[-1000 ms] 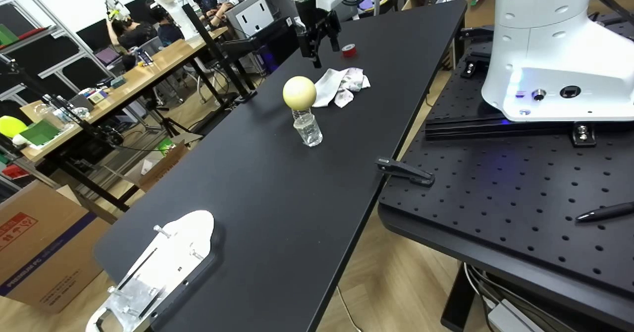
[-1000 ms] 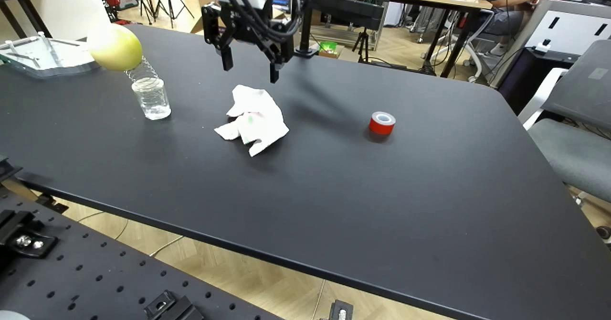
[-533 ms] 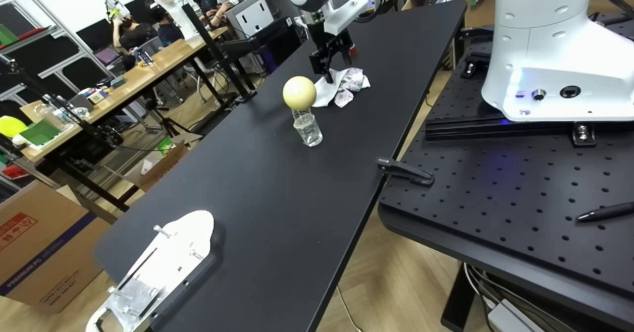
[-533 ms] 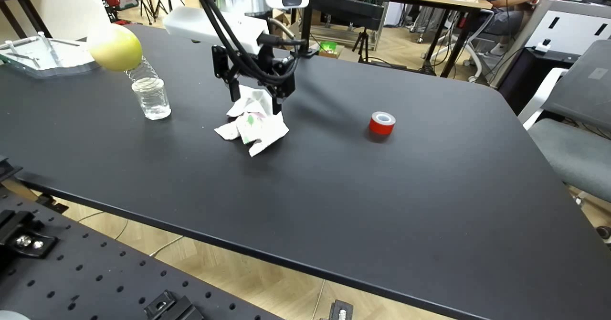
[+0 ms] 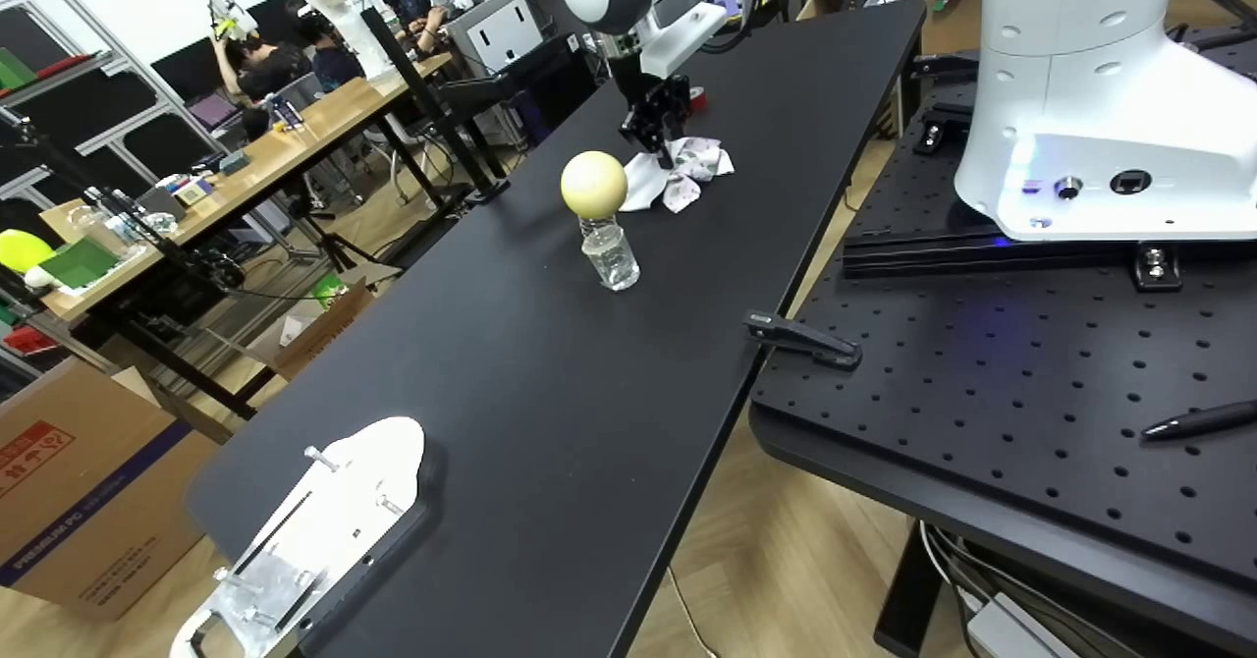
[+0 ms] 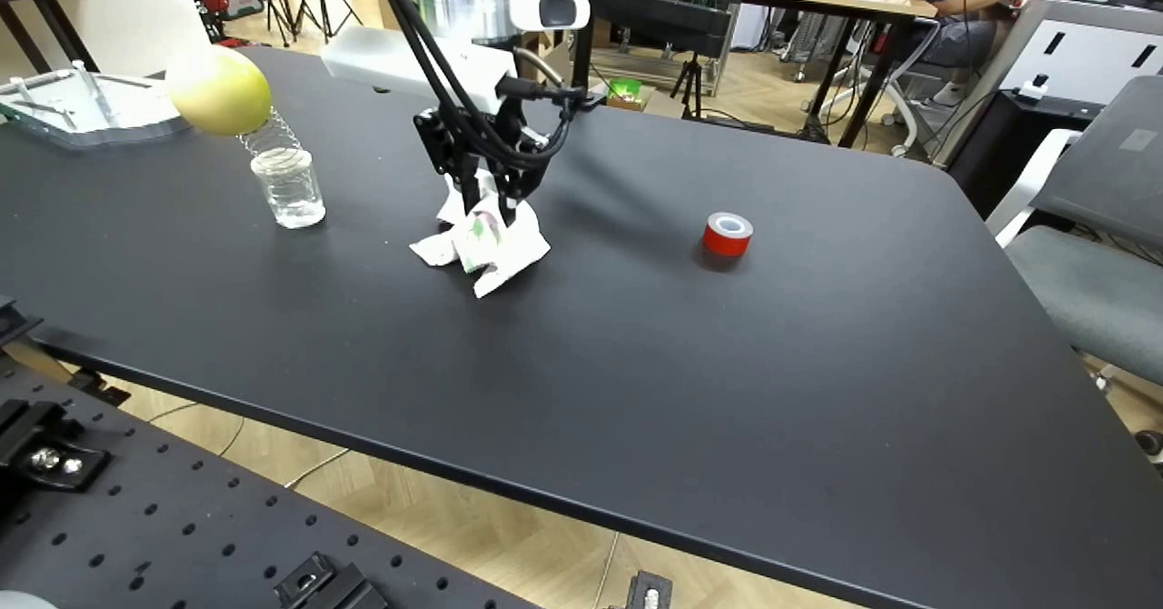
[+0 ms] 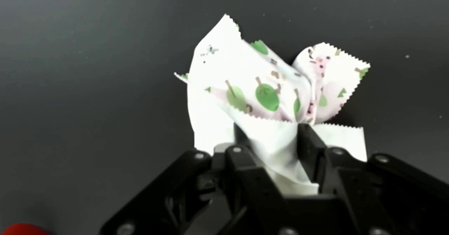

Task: Hang the cloth on the stand

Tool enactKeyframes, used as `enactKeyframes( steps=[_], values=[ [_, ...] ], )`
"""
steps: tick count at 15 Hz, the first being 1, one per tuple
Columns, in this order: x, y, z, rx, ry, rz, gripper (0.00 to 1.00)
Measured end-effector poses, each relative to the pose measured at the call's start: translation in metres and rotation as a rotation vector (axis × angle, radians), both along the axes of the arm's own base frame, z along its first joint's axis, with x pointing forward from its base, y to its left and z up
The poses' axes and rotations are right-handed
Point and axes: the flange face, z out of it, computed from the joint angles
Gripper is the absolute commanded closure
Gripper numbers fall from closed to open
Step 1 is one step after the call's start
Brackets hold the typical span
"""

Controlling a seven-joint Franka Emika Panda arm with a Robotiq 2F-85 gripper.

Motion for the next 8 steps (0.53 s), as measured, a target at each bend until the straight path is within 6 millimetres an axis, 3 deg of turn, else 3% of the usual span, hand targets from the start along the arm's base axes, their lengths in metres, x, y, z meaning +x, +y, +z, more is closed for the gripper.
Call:
enactKeyframes(
  steps=[2,8],
  values=[
    [0.003,0.002,0.002,0.001,-0.006,0.004,0.99],
    [0.010,0.010,0.022,0.022,-0.011,0.021,0.99]
  ],
)
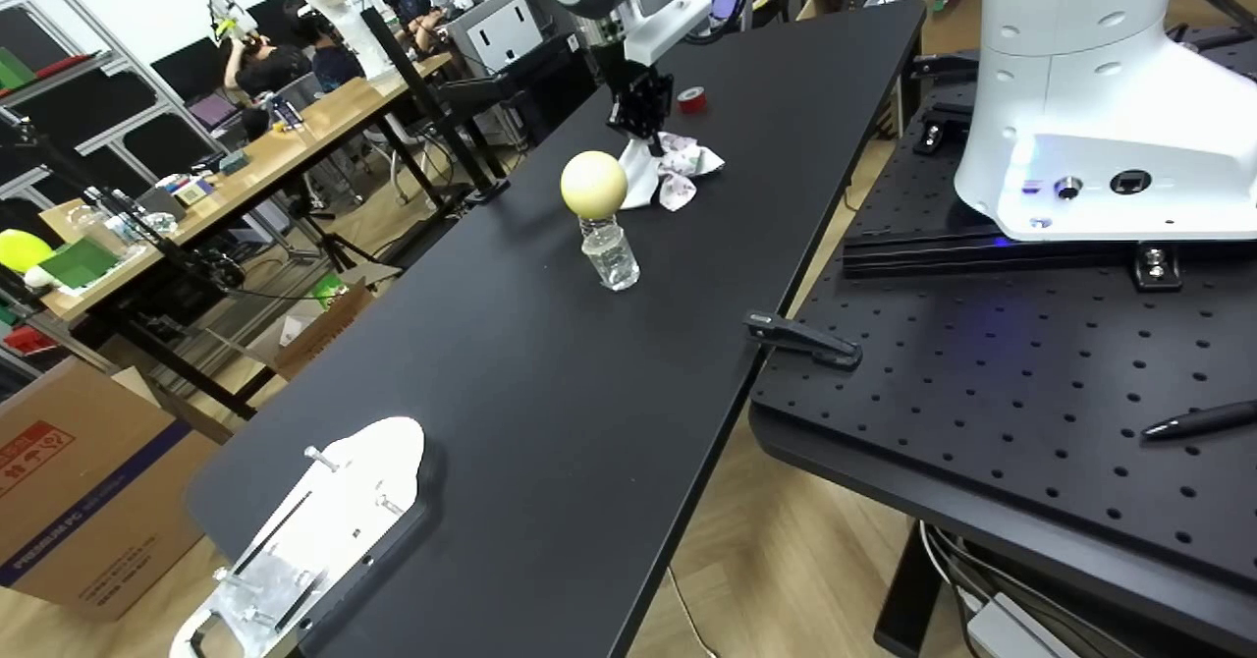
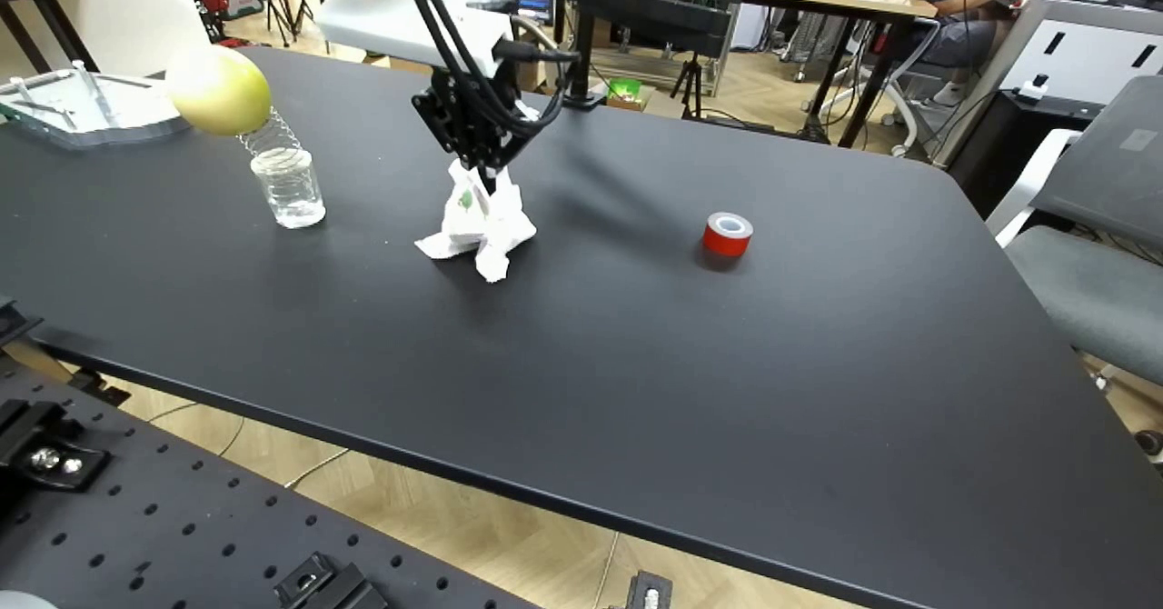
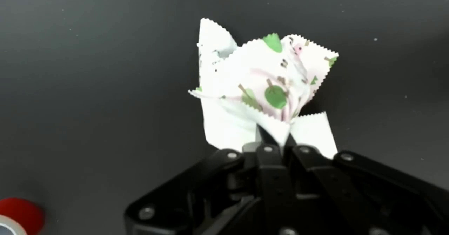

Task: Hang the cloth on the stand

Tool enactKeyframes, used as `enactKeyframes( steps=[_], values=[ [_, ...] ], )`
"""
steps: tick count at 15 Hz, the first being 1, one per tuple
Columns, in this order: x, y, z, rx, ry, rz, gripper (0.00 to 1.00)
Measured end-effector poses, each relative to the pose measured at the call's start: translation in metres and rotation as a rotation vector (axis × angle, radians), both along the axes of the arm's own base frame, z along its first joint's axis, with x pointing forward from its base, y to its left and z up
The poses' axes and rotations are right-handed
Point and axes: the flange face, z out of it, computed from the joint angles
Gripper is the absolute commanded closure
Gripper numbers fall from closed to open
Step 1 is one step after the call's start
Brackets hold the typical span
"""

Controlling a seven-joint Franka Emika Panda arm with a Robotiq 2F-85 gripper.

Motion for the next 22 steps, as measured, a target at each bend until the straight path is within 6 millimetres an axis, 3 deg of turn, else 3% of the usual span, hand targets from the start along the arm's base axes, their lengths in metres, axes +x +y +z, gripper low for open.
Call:
enactKeyframes(
  steps=[4,11,15,19,22],
  values=[
    [0.012,0.012,0.046,0.016,0.001,0.029,0.99],
    [0.033,0.032,0.179,0.024,-0.005,0.076,0.99],
    [0.056,0.046,0.242,0.017,-0.046,0.112,0.99],
    [0.087,0.071,0.277,0.017,-0.078,0.156,0.99],
    [0.118,0.088,0.279,0.025,-0.081,0.181,0.99]
  ],
)
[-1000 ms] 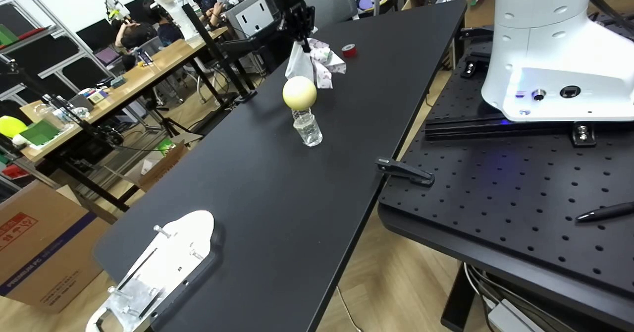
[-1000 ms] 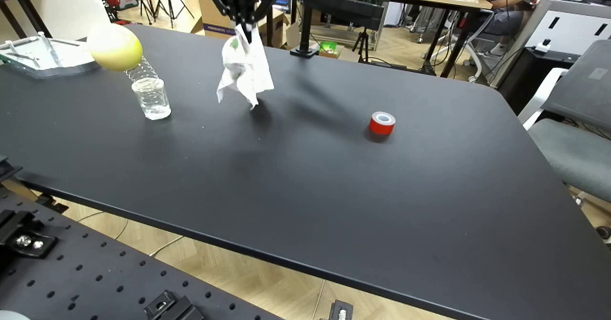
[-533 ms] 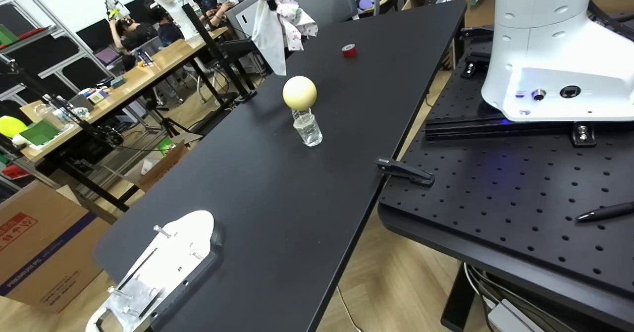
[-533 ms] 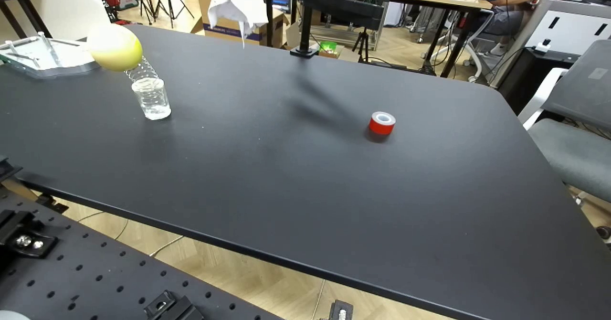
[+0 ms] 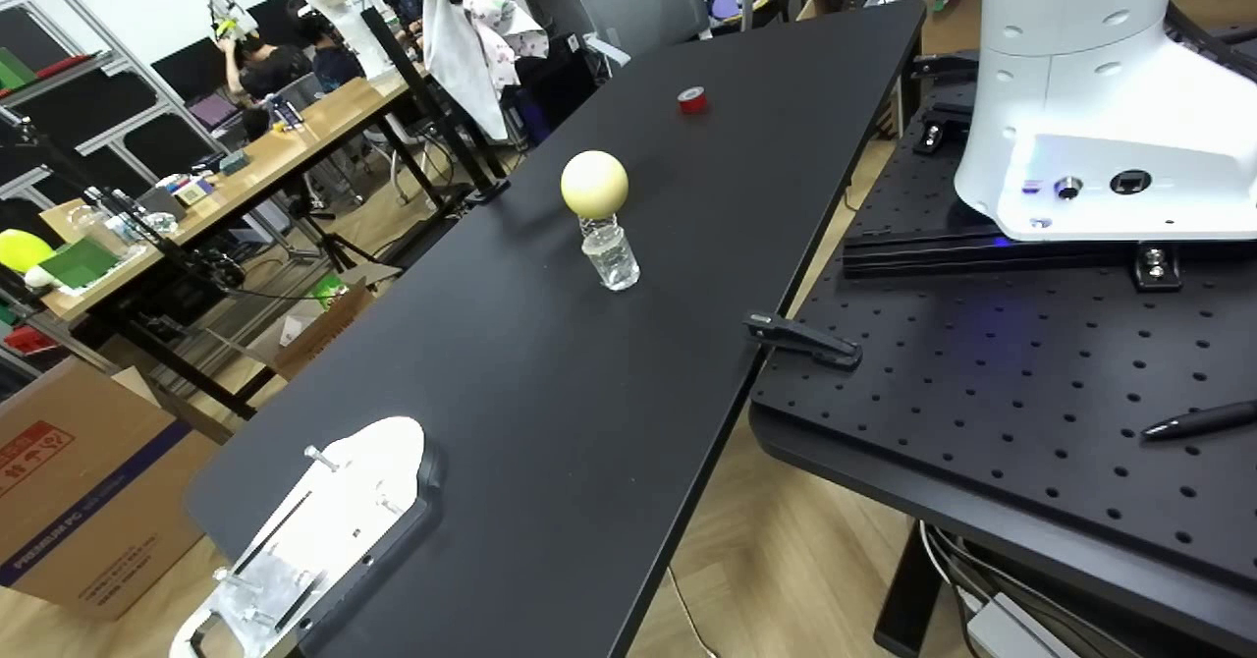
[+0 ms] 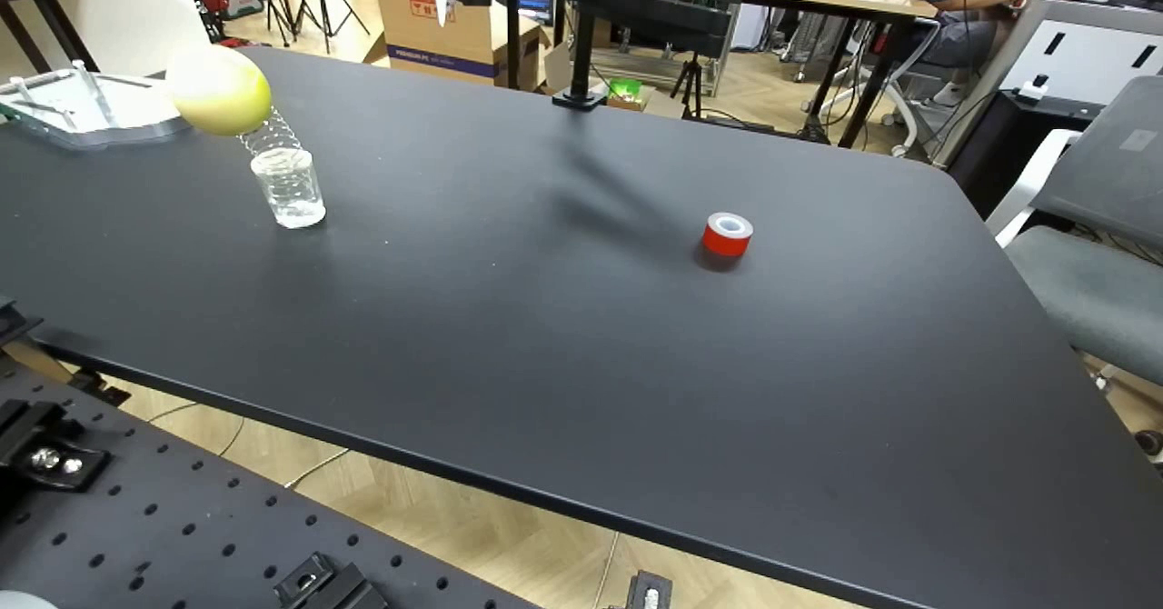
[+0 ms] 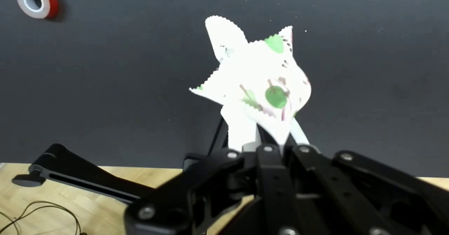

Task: Hang the cloth on the stand

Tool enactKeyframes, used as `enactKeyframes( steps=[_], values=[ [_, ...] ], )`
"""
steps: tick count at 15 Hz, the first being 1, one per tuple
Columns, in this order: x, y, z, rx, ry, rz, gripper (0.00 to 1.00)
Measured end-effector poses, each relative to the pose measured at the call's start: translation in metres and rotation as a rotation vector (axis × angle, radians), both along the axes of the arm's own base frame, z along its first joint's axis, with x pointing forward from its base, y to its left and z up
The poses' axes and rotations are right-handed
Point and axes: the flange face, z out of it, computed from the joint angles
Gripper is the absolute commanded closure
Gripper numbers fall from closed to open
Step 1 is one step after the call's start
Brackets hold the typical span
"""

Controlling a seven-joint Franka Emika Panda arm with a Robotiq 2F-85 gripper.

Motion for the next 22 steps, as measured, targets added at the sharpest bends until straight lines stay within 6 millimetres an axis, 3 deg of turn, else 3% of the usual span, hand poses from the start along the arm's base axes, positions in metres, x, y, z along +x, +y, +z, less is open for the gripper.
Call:
enactKeyframes(
  steps=[5,10,14,22],
  values=[
    [0.047,0.010,-0.028,0.006,0.038,0.015,0.99],
    [0.071,0.009,-0.041,-0.006,0.093,0.029,0.99],
    [0.077,-0.005,-0.063,-0.019,0.134,0.046,0.99],
    [0.069,-0.017,-0.082,0.004,0.179,0.117,0.99]
  ],
)
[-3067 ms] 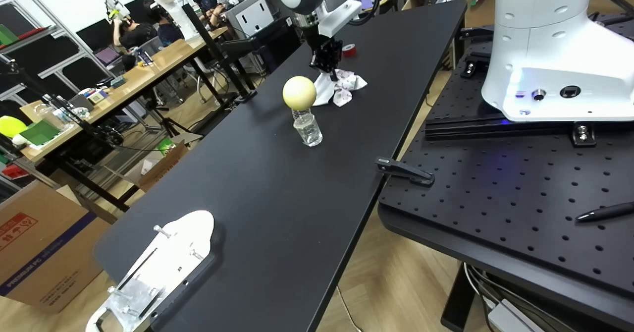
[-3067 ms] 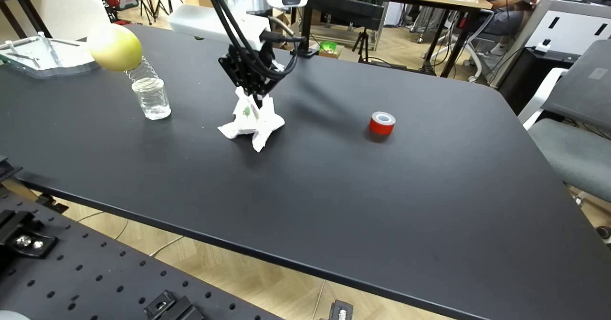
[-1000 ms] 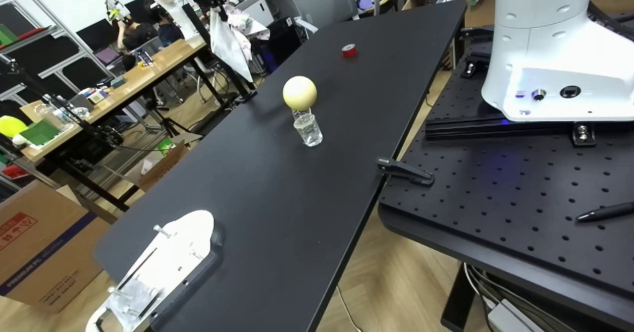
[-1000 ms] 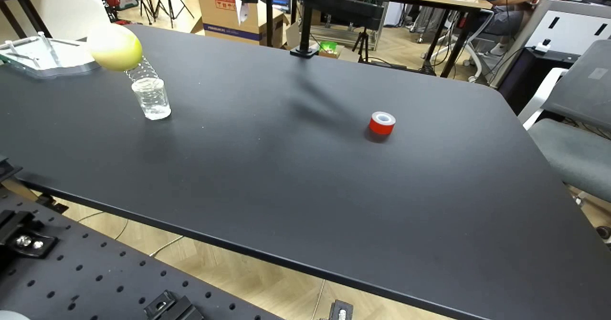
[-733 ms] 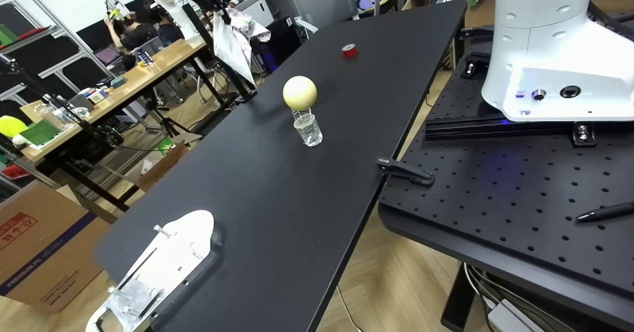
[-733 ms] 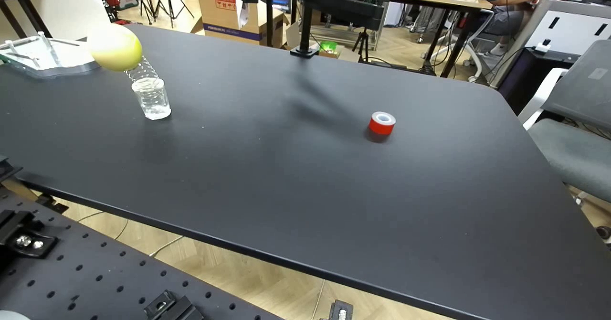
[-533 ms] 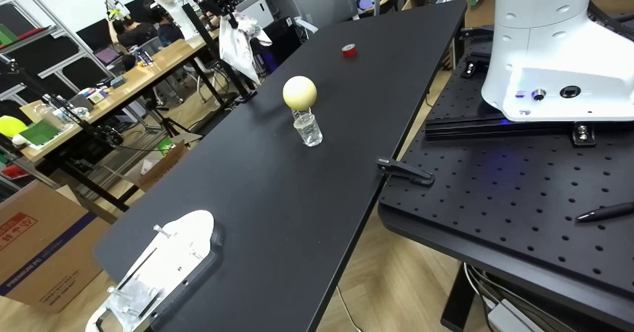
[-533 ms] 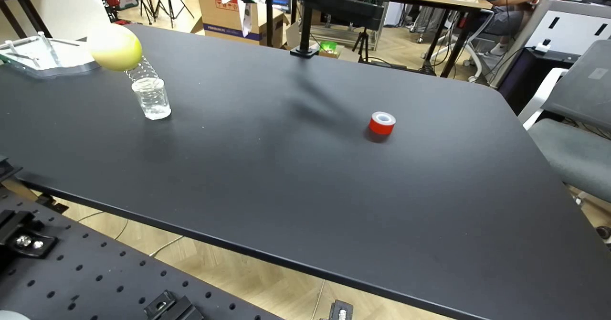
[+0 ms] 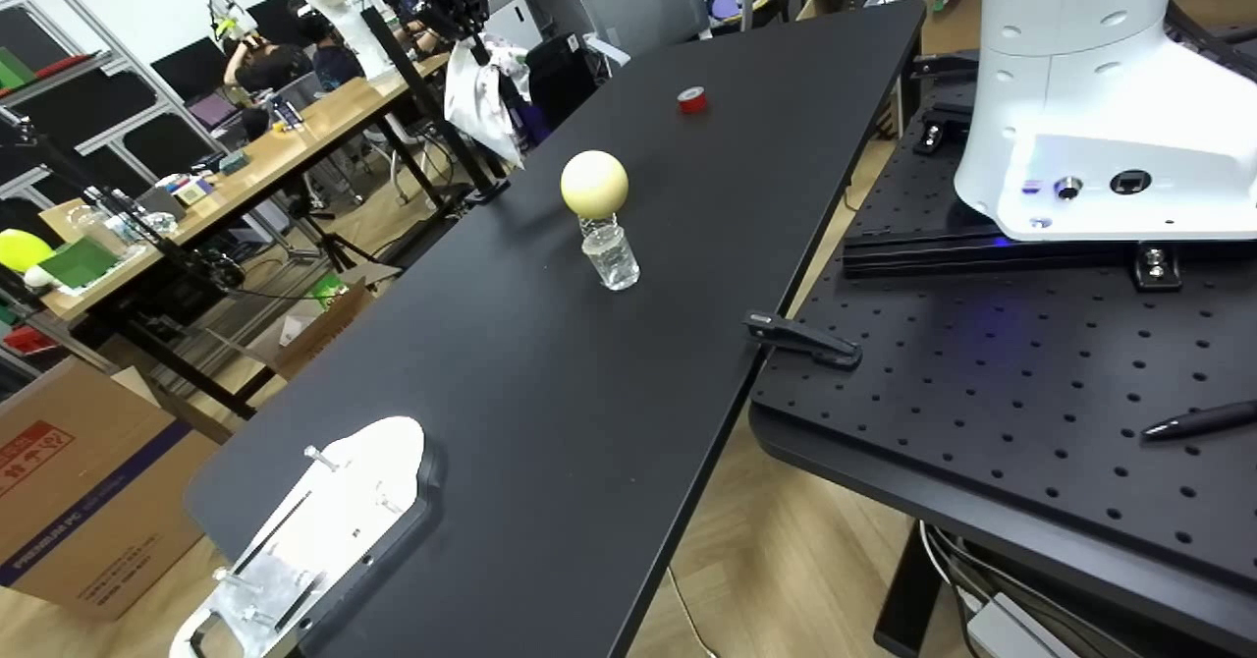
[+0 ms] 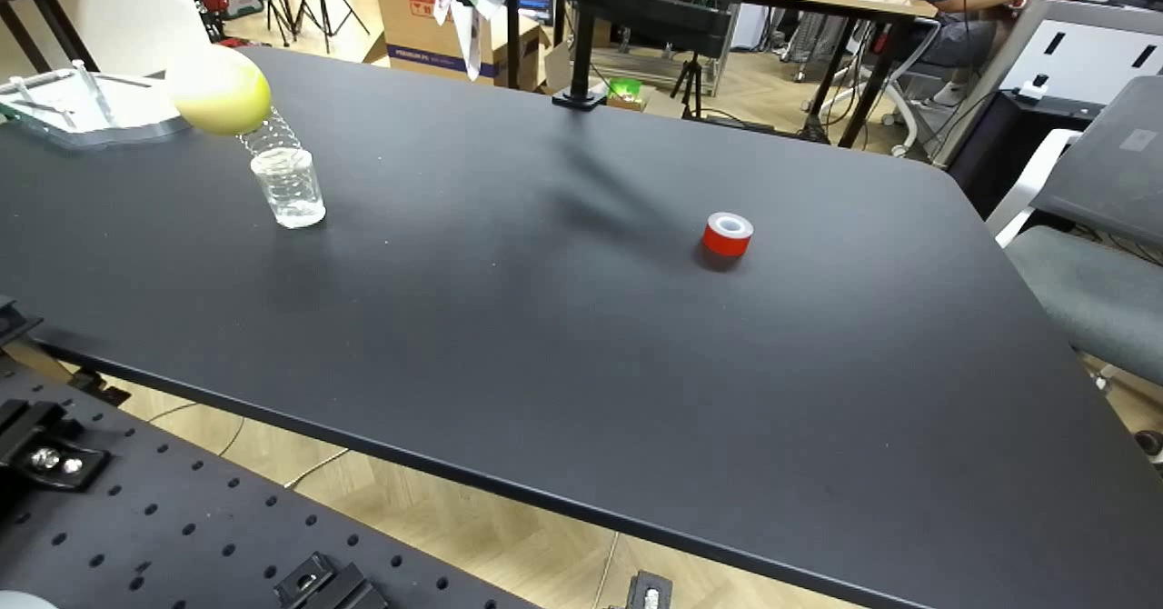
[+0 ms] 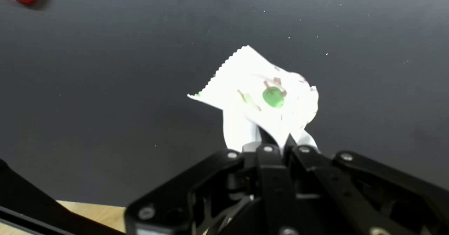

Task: Hang the cloth on the stand

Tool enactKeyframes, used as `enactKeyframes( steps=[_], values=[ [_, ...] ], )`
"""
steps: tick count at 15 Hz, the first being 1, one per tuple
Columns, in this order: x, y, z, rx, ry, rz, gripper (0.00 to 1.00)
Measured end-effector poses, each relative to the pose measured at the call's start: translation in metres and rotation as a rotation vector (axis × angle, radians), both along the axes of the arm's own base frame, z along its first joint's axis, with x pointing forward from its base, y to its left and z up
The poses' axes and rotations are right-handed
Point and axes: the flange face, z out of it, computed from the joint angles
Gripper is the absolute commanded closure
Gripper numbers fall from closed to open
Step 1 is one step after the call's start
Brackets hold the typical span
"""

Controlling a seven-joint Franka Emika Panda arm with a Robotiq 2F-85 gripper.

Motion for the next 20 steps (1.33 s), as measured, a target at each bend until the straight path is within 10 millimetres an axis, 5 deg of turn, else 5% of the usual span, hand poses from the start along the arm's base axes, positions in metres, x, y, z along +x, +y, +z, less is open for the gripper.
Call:
enactKeyframes(
  steps=[1,3,12,20],
  values=[
    [-0.003,0.001,-0.003,0.004,0.010,0.006,0.69],
    [-0.008,0.001,-0.007,0.011,0.030,0.014,0.62],
    [-0.041,-0.022,-0.007,0.026,0.069,-0.008,0.02],
    [-0.070,-0.035,0.016,0.037,0.056,0.000,0.00]
  ],
)
